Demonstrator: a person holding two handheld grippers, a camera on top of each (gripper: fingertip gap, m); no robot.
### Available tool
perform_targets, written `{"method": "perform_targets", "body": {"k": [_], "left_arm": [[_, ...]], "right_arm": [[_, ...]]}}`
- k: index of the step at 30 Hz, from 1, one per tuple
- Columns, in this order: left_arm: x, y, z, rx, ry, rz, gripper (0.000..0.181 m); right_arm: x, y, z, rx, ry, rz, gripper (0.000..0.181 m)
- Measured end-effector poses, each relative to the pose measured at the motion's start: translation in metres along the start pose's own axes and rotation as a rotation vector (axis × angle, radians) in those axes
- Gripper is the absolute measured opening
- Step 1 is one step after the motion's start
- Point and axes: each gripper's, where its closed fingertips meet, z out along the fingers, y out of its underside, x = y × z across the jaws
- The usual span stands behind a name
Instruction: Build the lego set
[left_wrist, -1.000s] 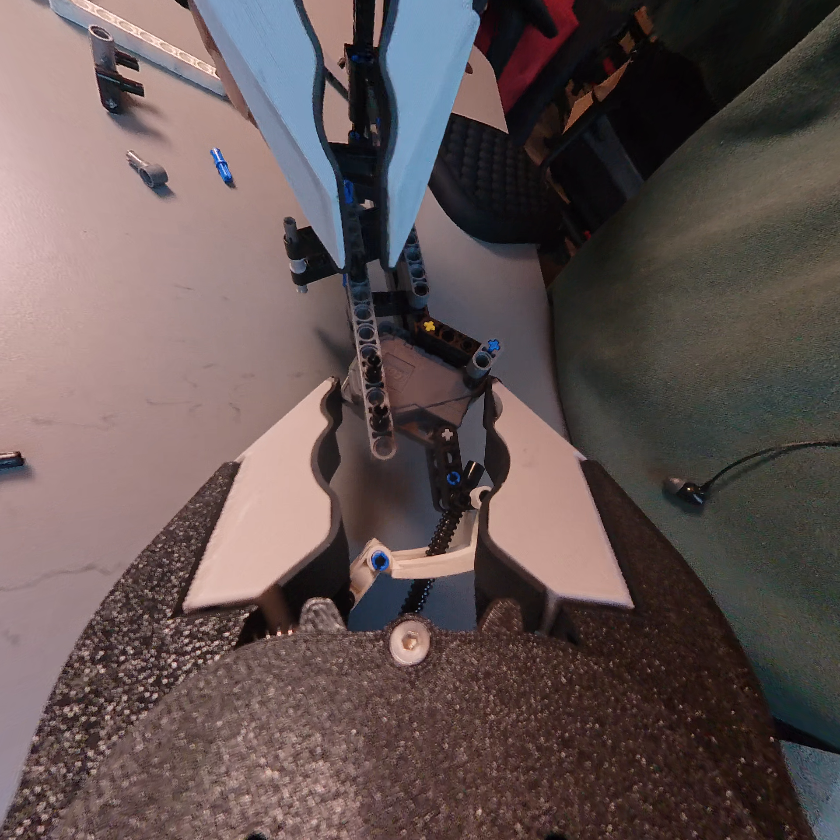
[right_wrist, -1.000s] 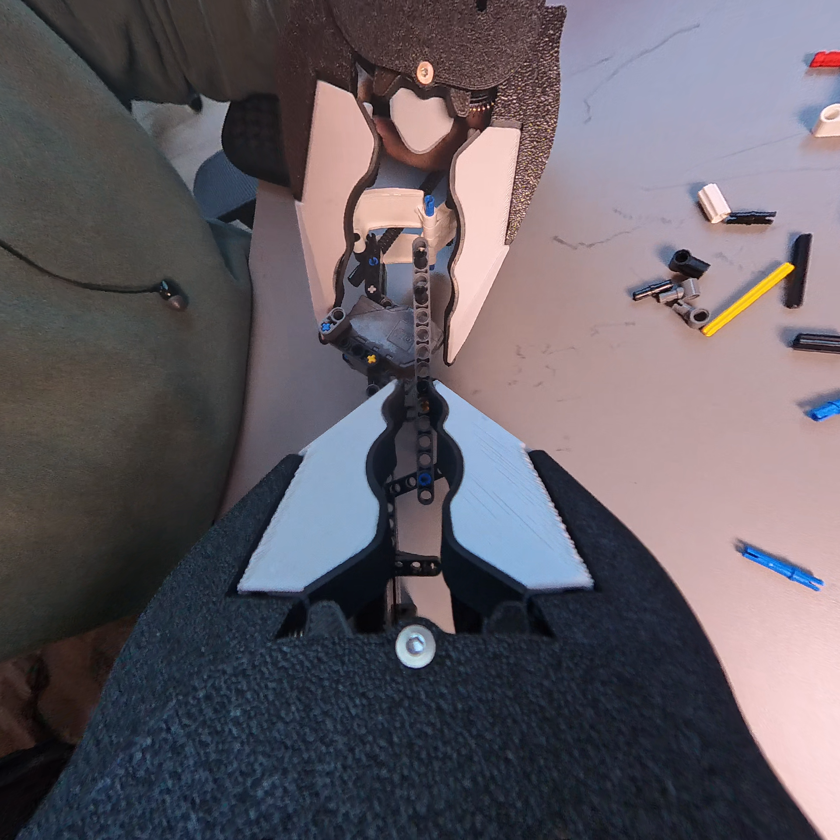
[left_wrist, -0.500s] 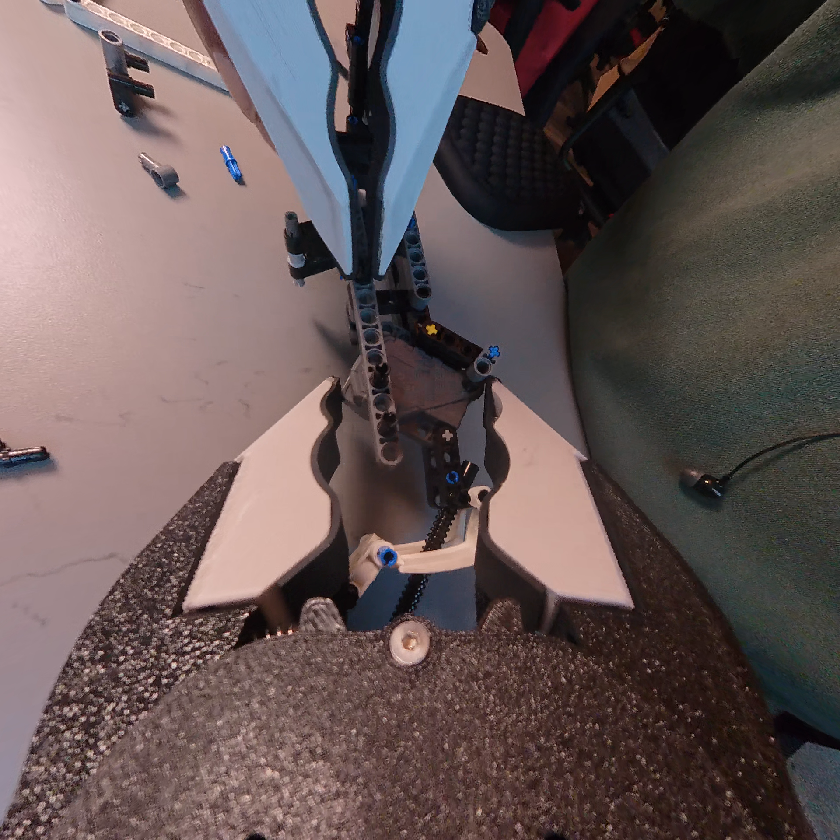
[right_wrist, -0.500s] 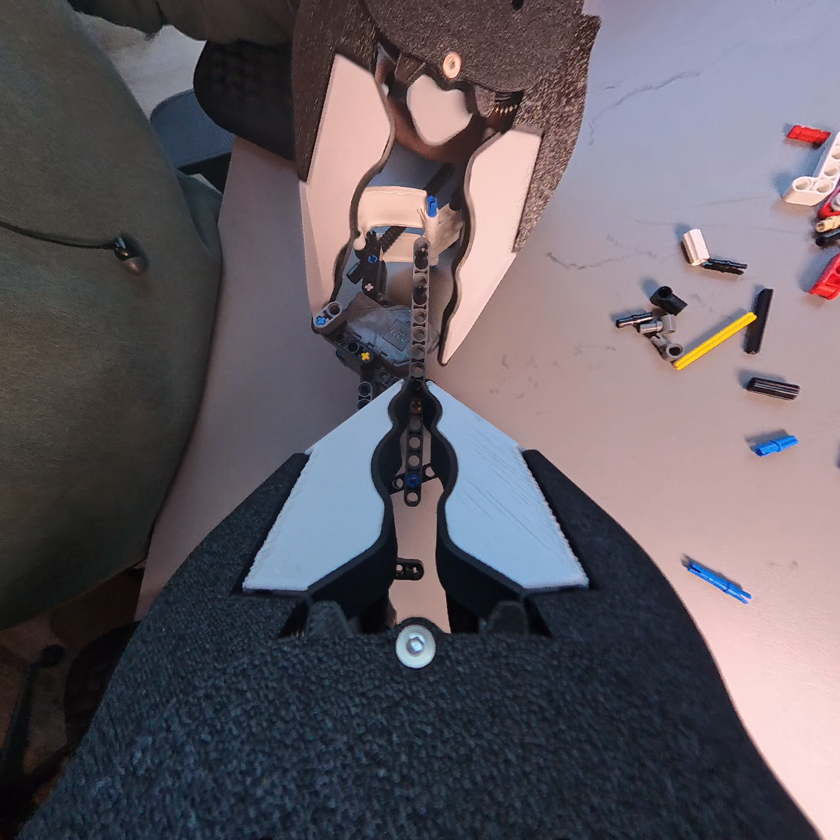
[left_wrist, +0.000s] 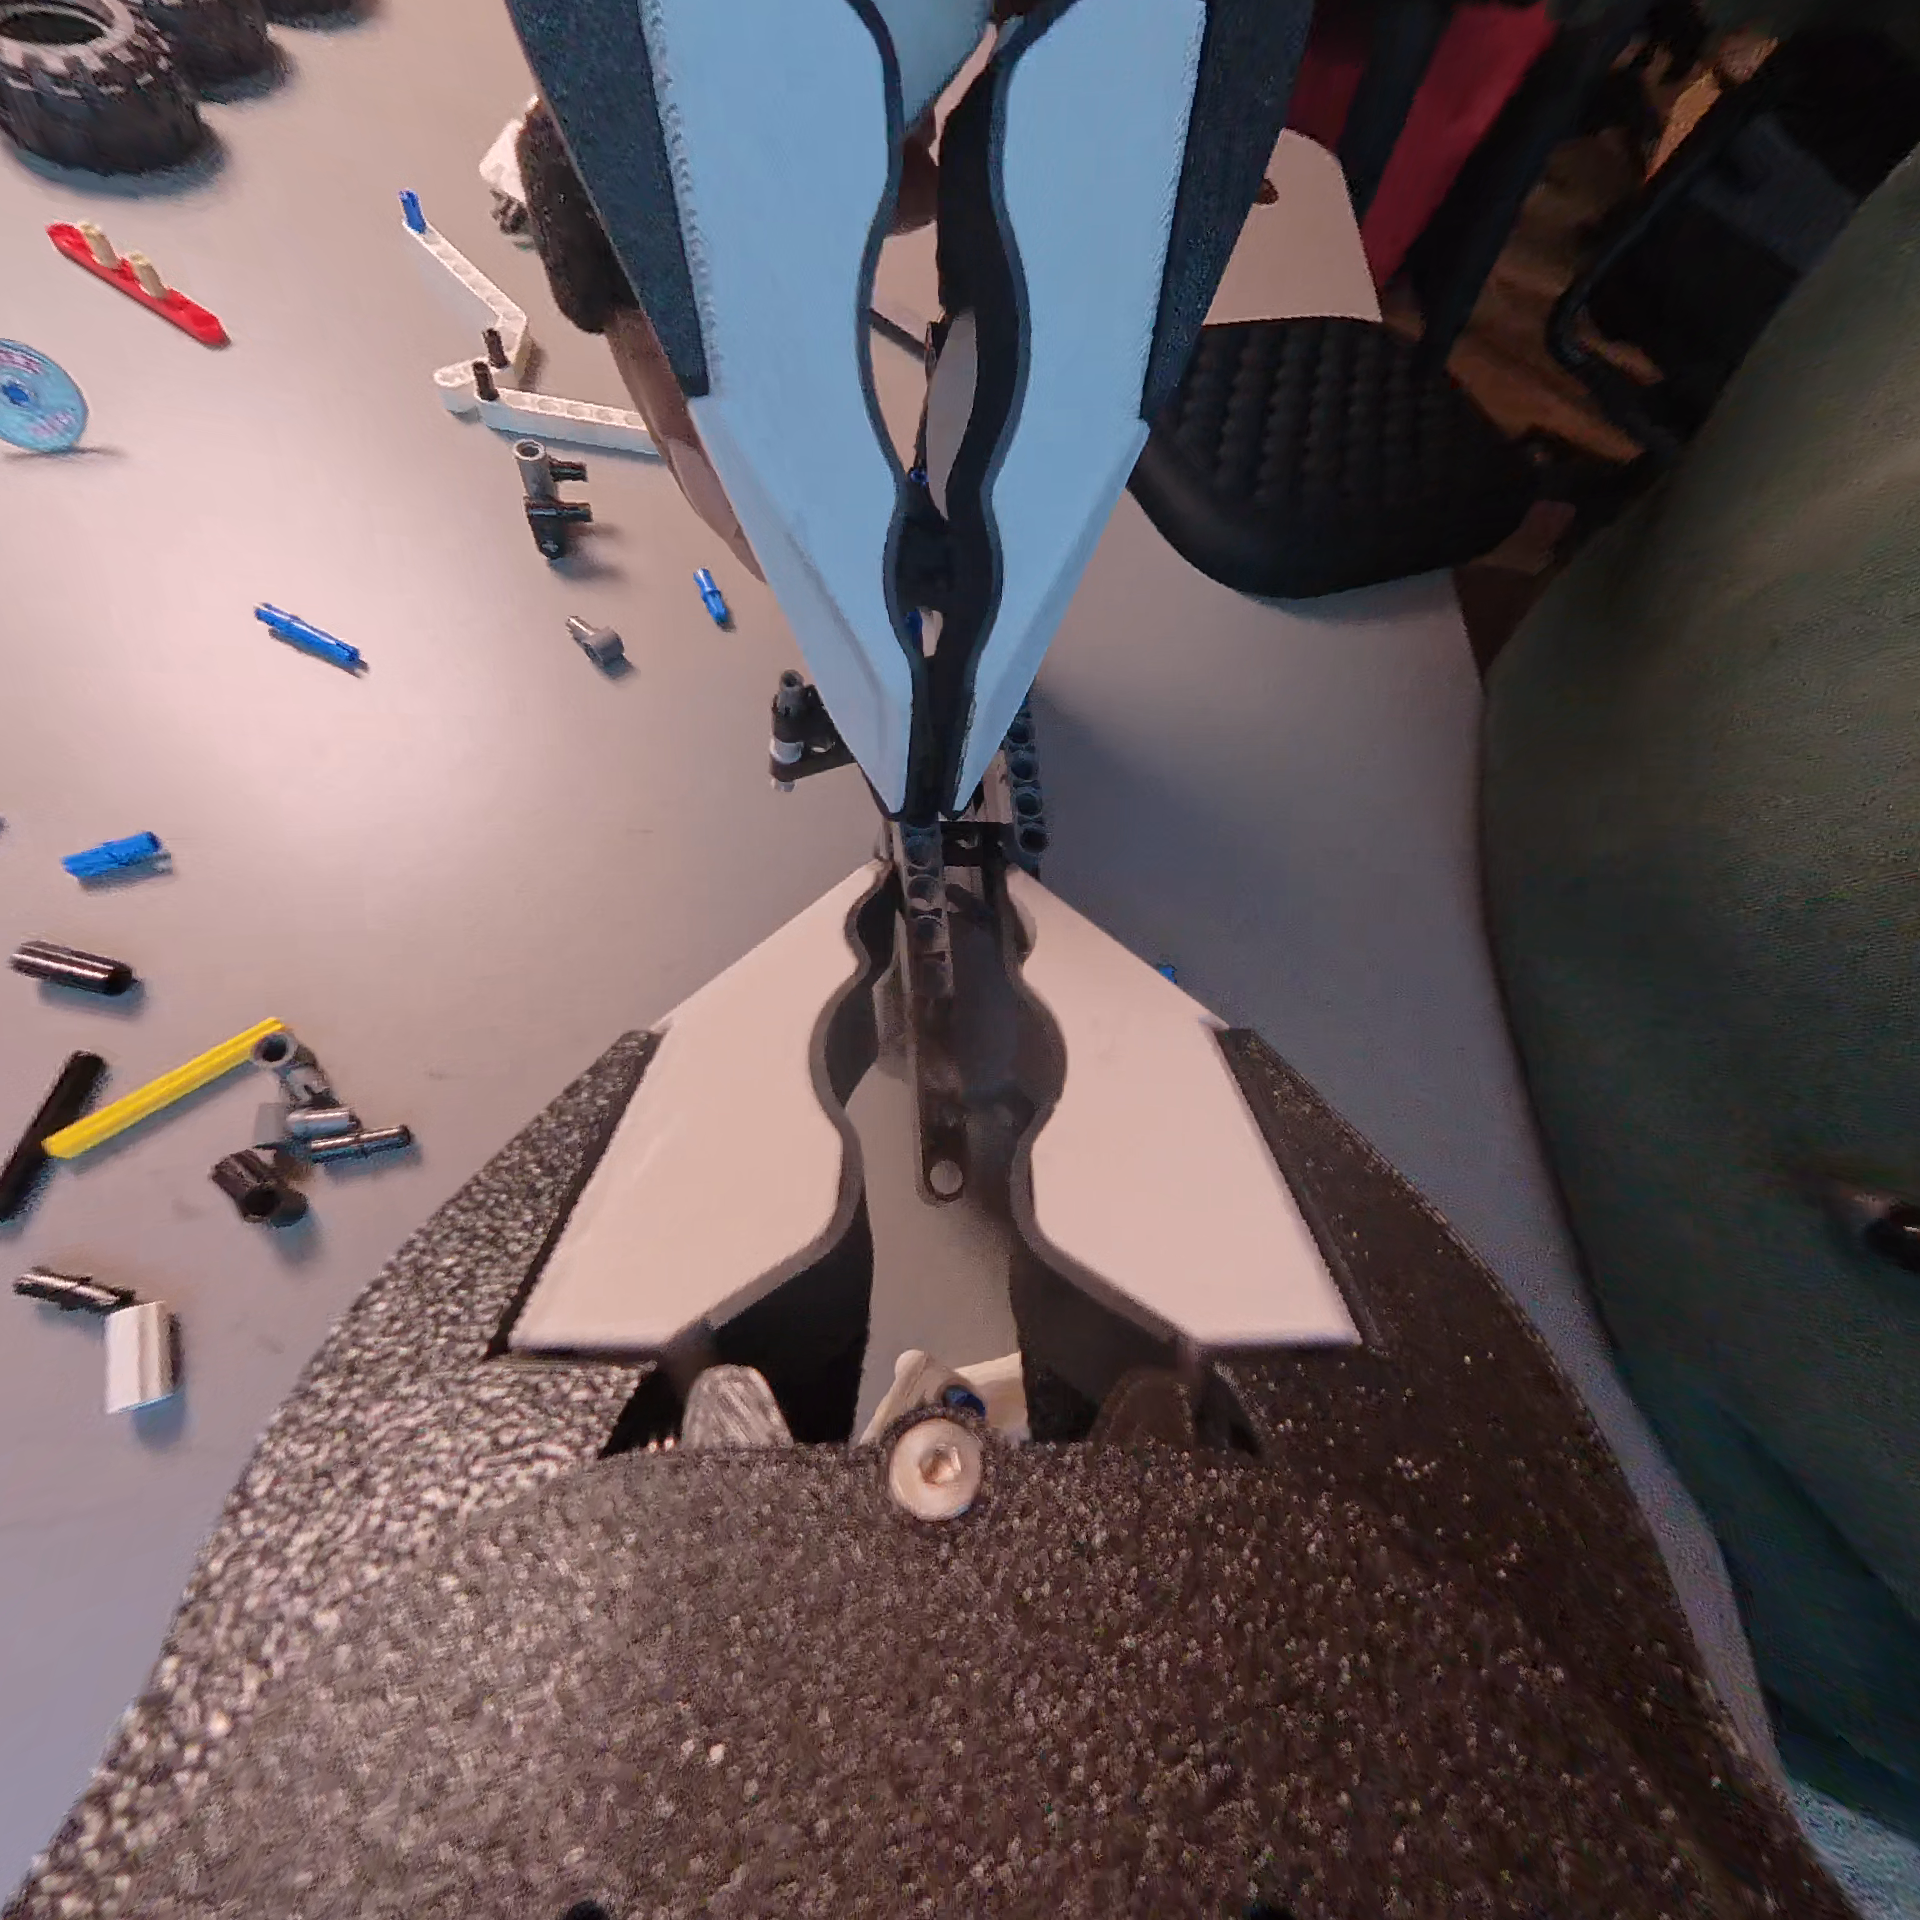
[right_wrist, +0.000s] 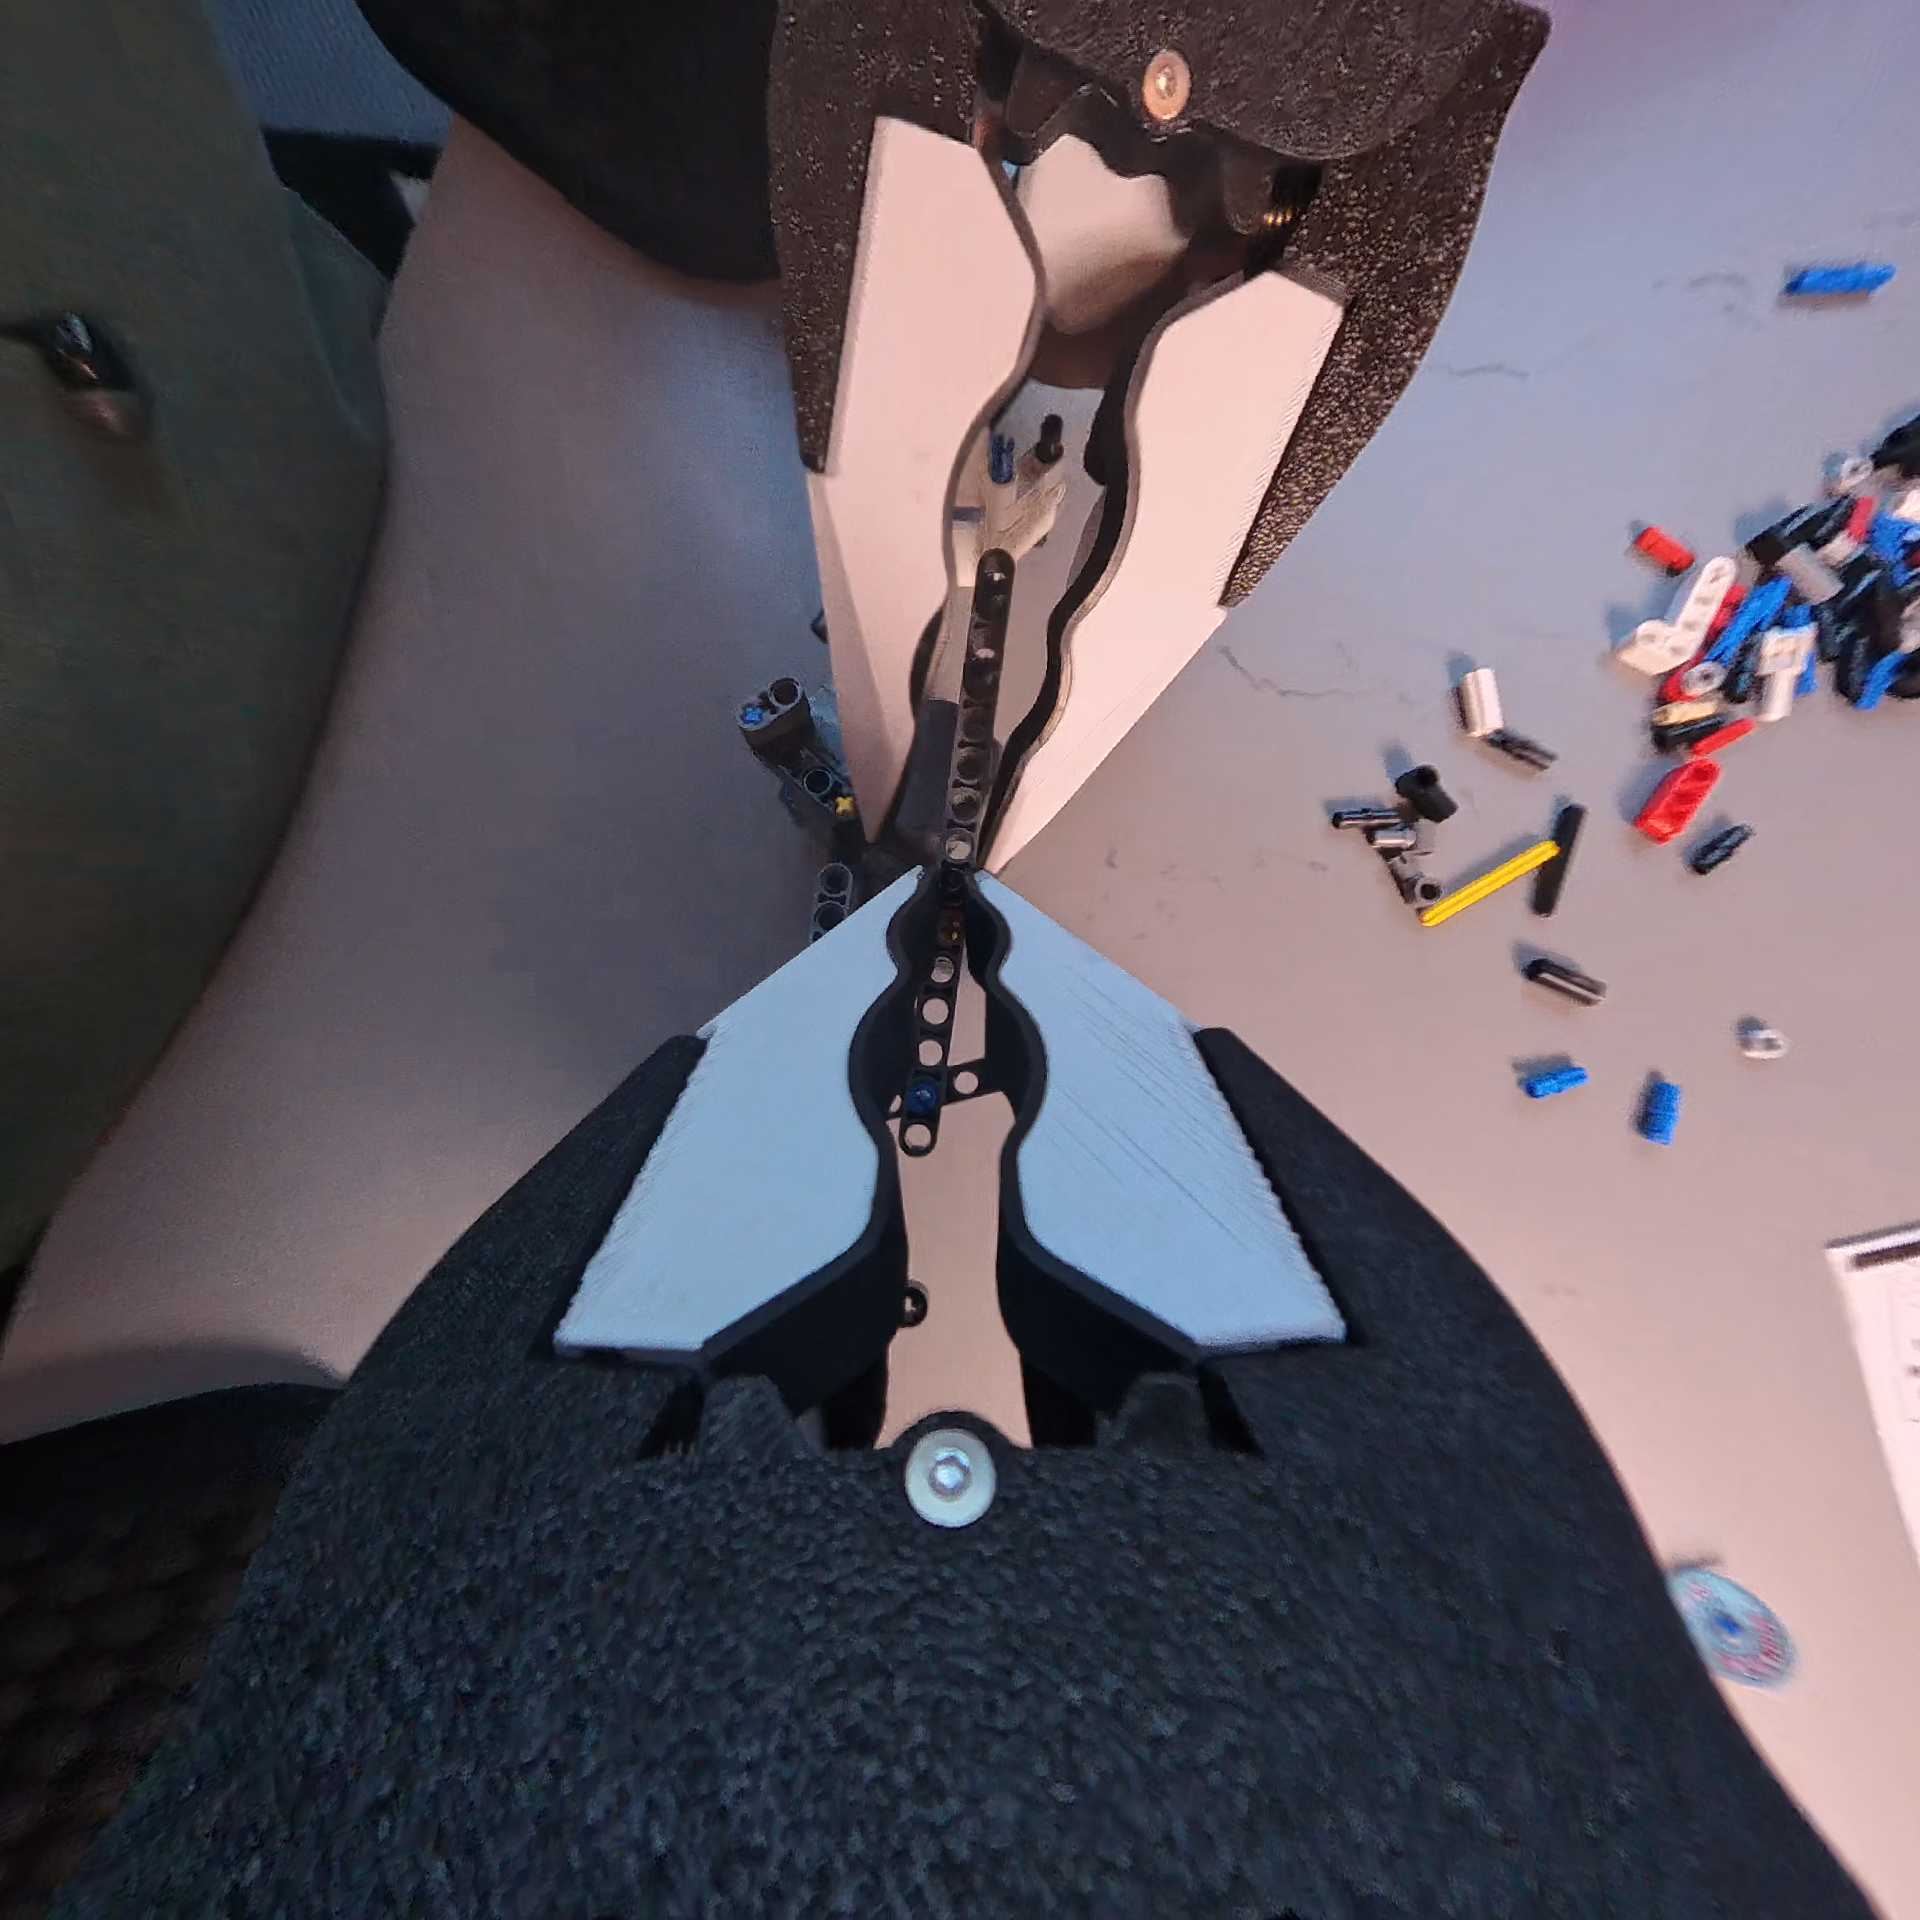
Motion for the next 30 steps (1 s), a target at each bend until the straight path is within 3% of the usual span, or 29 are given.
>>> {"method": "perform_targets", "body": {"k": [2,8,15,20,26,30], "left_arm": [[-0.003,0.000,0.000,-0.010,-0.079,0.083,0.009],[-0.003,-0.004,-0.004,-0.009,-0.235,0.267,0.007],[-0.004,-0.004,-0.004,0.012,-0.285,0.334,0.007],[-0.005,-0.003,-0.005,0.018,-0.291,0.336,0.006],[-0.007,-0.007,-0.007,0.043,-0.311,0.356,0.007],[-0.010,-0.012,-0.011,0.038,-0.396,0.454,0.007]], "right_arm": [[-0.002,-0.001,-0.002,-0.020,0.076,-0.097,0.004],[-0.005,-0.005,-0.005,-0.004,0.261,-0.235,0.004],[-0.004,-0.004,-0.009,0.027,0.364,-0.253,0.006],[-0.003,-0.001,-0.027,0.064,0.390,-0.161,0.027],[0.002,0.011,-0.027,0.034,0.414,-0.105,0.026],[0.007,0.013,-0.018,-0.038,0.449,-0.170,0.020]]}}
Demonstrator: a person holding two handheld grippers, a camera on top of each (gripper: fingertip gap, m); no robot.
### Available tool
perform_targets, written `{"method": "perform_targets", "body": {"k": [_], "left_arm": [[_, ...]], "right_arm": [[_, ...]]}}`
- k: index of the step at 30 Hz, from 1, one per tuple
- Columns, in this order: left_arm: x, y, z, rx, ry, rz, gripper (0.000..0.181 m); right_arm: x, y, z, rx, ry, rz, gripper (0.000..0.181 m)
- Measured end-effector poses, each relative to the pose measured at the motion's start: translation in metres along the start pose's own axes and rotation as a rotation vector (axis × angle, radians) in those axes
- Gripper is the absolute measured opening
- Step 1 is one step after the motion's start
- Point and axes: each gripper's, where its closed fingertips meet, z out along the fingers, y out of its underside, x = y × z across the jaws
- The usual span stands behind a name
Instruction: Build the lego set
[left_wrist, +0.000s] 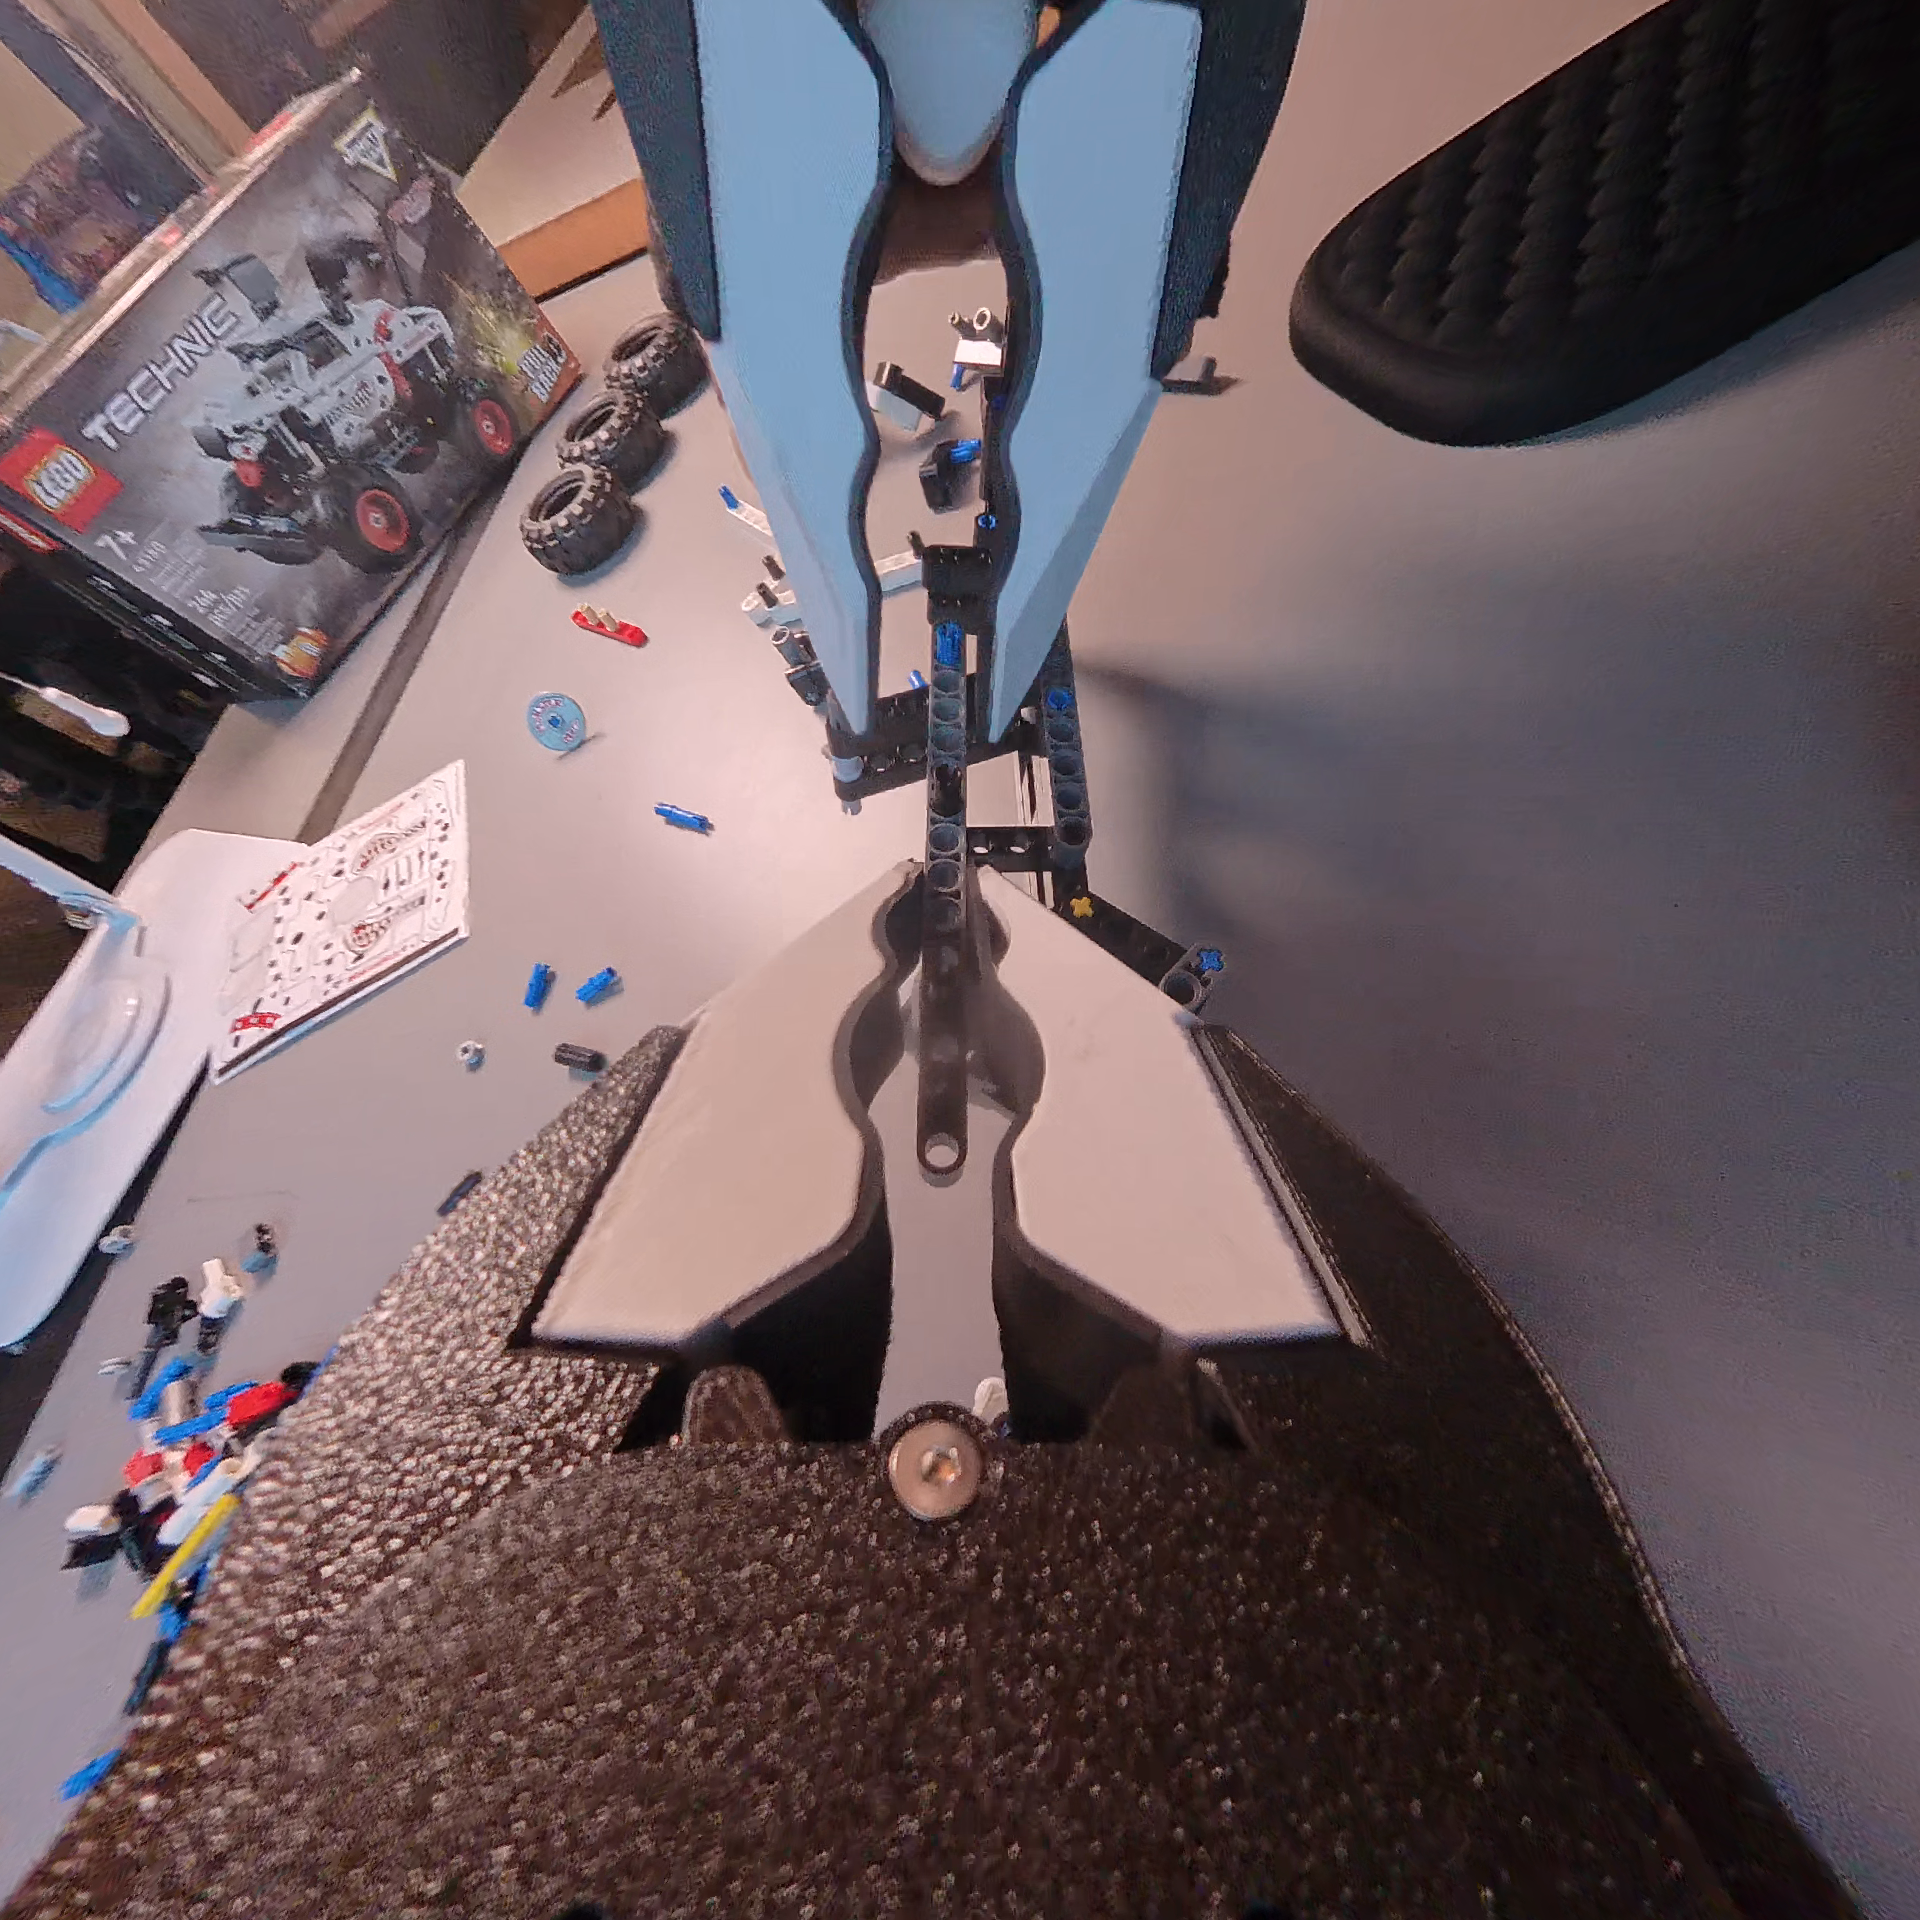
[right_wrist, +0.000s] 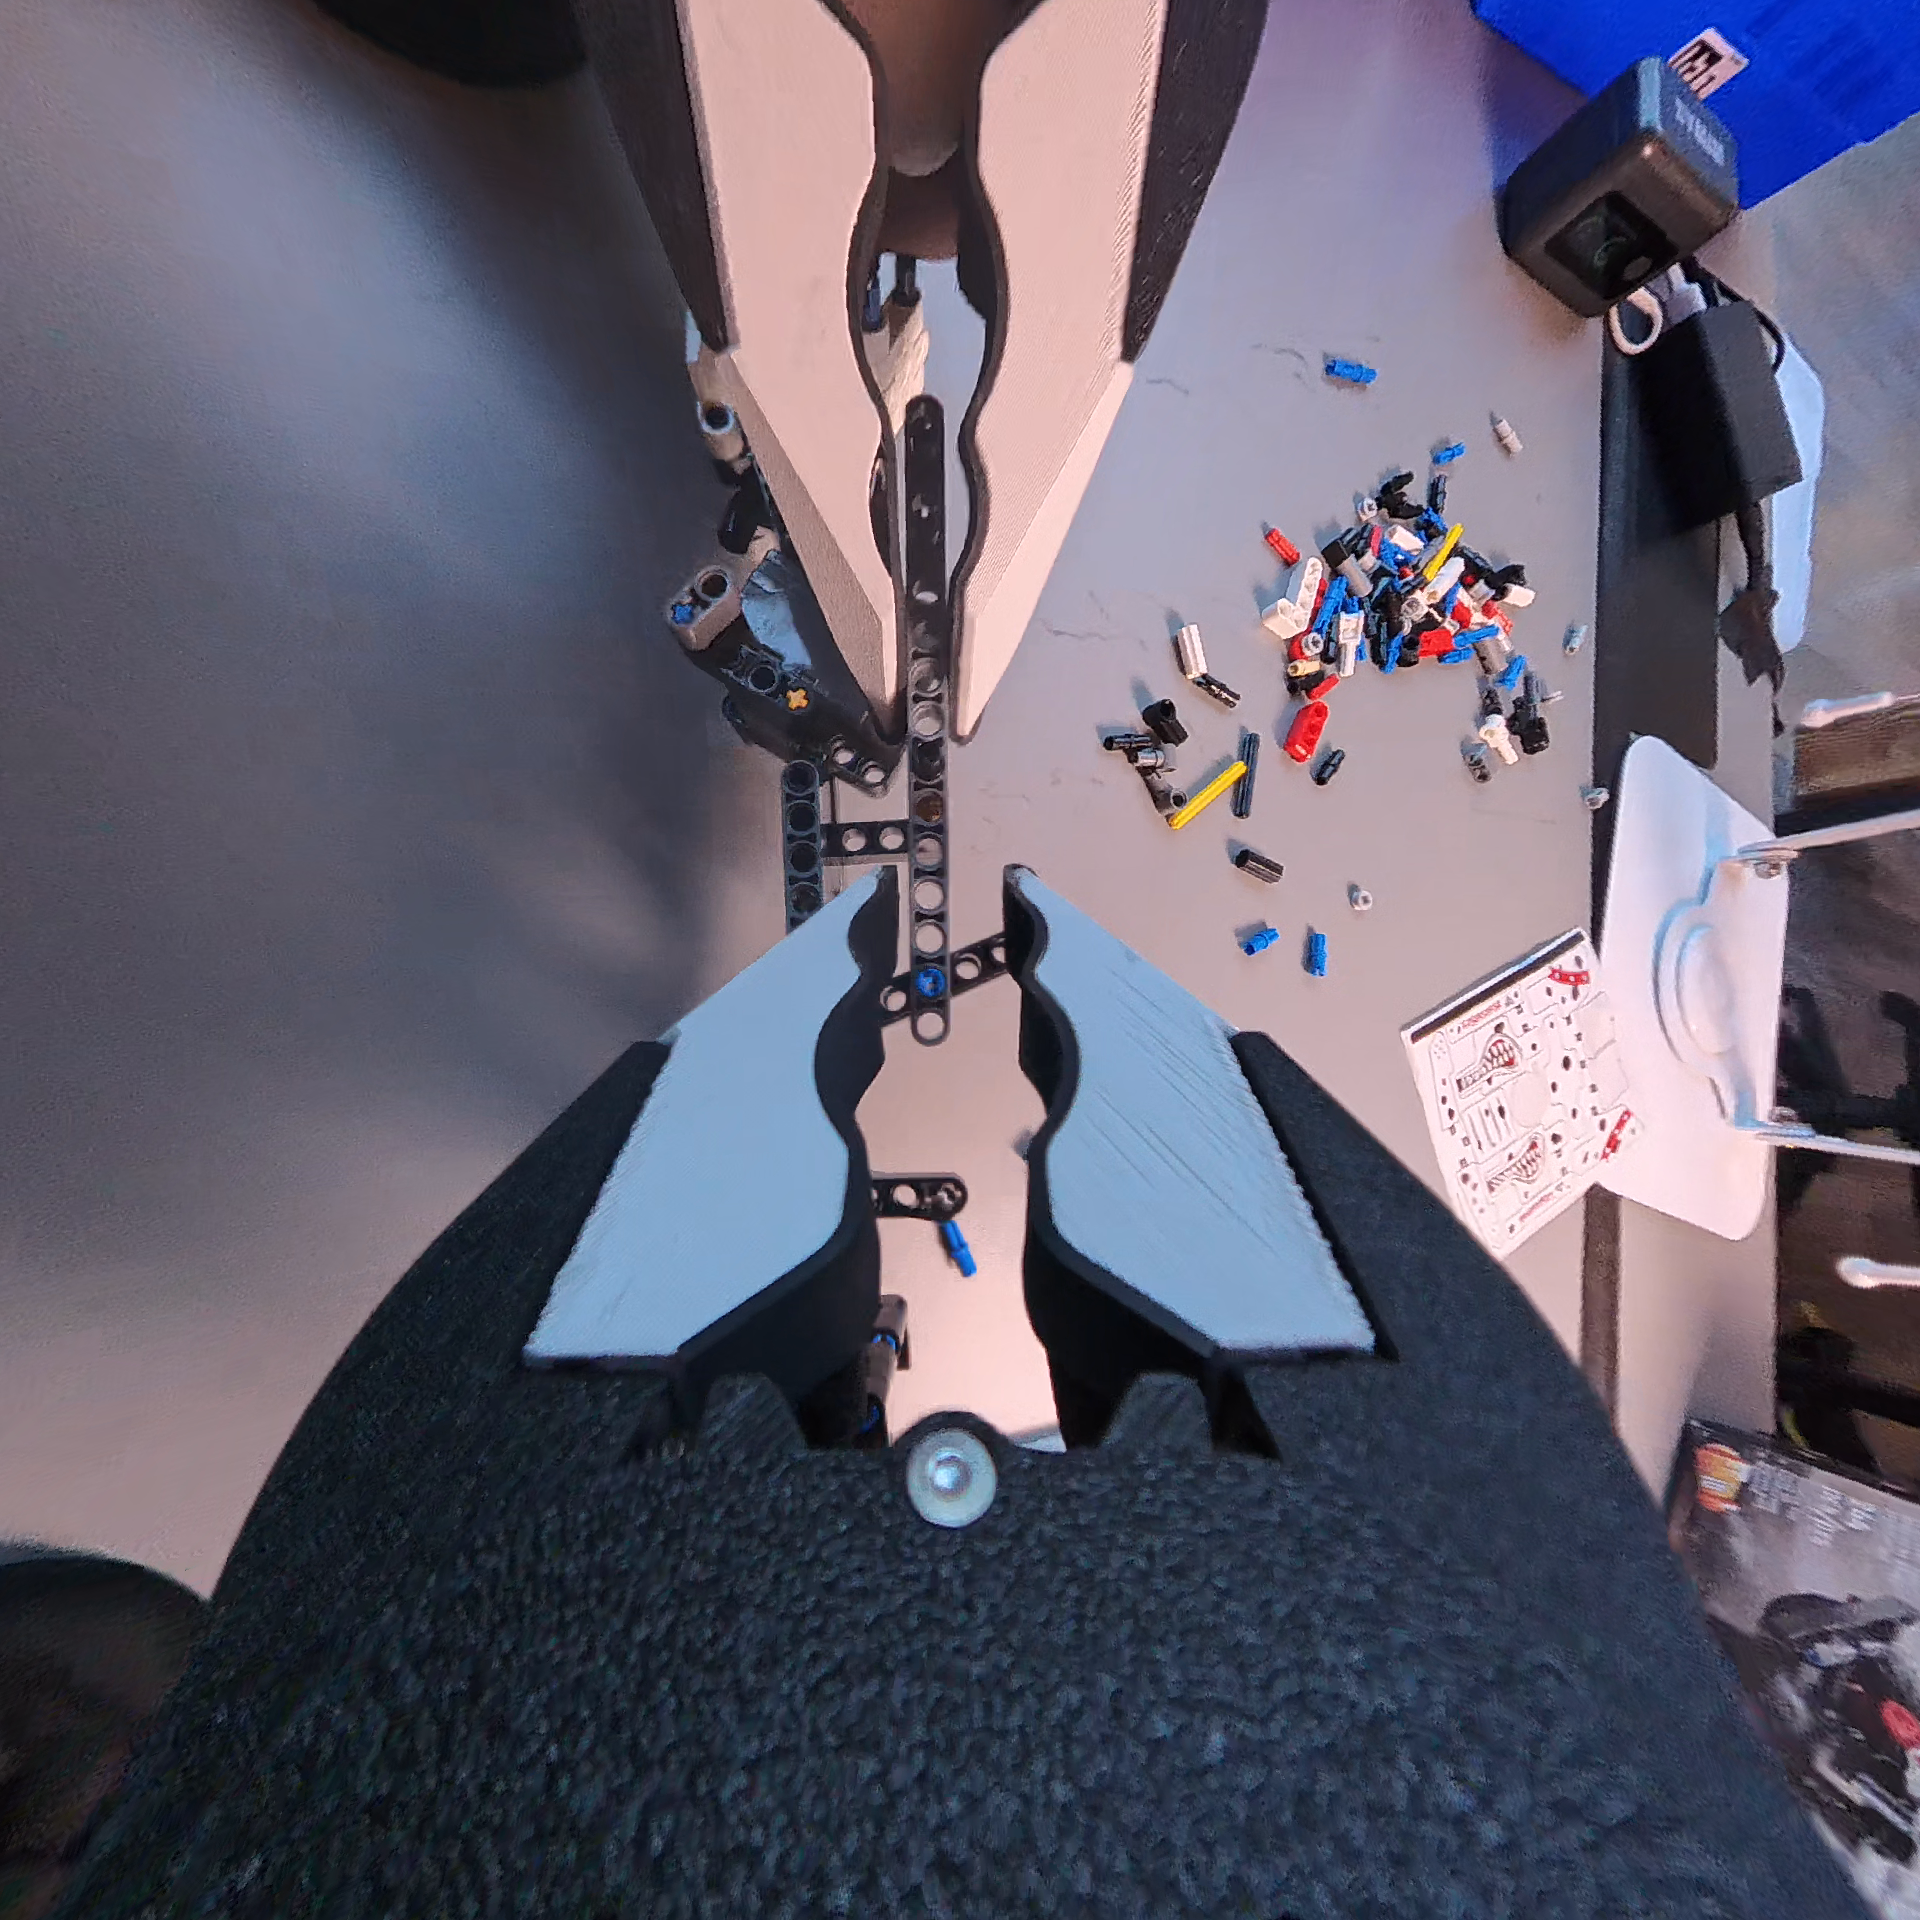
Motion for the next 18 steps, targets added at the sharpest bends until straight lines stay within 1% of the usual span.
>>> {"method": "perform_targets", "body": {"k": [2,3,5,6,8,10,11,13,14,16,18], "left_arm": [[-0.005,-0.003,-0.002,0.003,-0.051,0.049,0.007],[-0.008,-0.002,-0.003,-0.009,-0.076,0.074,0.007],[-0.014,-0.001,-0.006,-0.001,-0.106,0.086,0.009],[-0.016,-0.006,-0.011,0.040,-0.110,0.069,0.013],[-0.024,-0.015,-0.023,0.097,-0.095,-0.007,0.036],[-0.033,-0.012,-0.030,0.121,-0.038,-0.167,0.059],[-0.035,-0.008,-0.032,0.125,0.006,-0.256,0.069],[-0.029,0.005,-0.030,0.100,0.116,-0.386,0.083],[-0.026,0.010,-0.028,0.087,0.146,-0.424,0.086],[-0.018,0.019,-0.023,0.043,0.184,-0.451,0.086],[-0.008,0.030,-0.015,-0.040,0.205,-0.433,0.083]], "right_arm": [[0.002,0.003,0.006,-0.033,0.036,-0.063,0.009],[0.004,0.002,0.009,-0.037,0.066,-0.099,0.007],[0.014,0.001,0.011,-0.036,0.171,-0.180,0.007],[0.020,0.001,0.011,-0.043,0.243,-0.247,0.007],[0.034,0.002,0.011,-0.044,0.420,-0.405,0.007],[0.039,0.002,0.010,-0.023,0.564,-0.545,0.007],[0.038,0.002,0.011,-0.007,0.613,-0.606,0.007],[0.031,0.003,0.015,0.038,0.665,-0.671,0.007],[0.027,0.005,0.018,0.056,0.676,-0.685,0.007],[0.015,0.011,0.026,0.076,0.672,-0.706,0.007],[0.006,0.017,0.032,0.082,0.653,-0.693,0.010]]}}
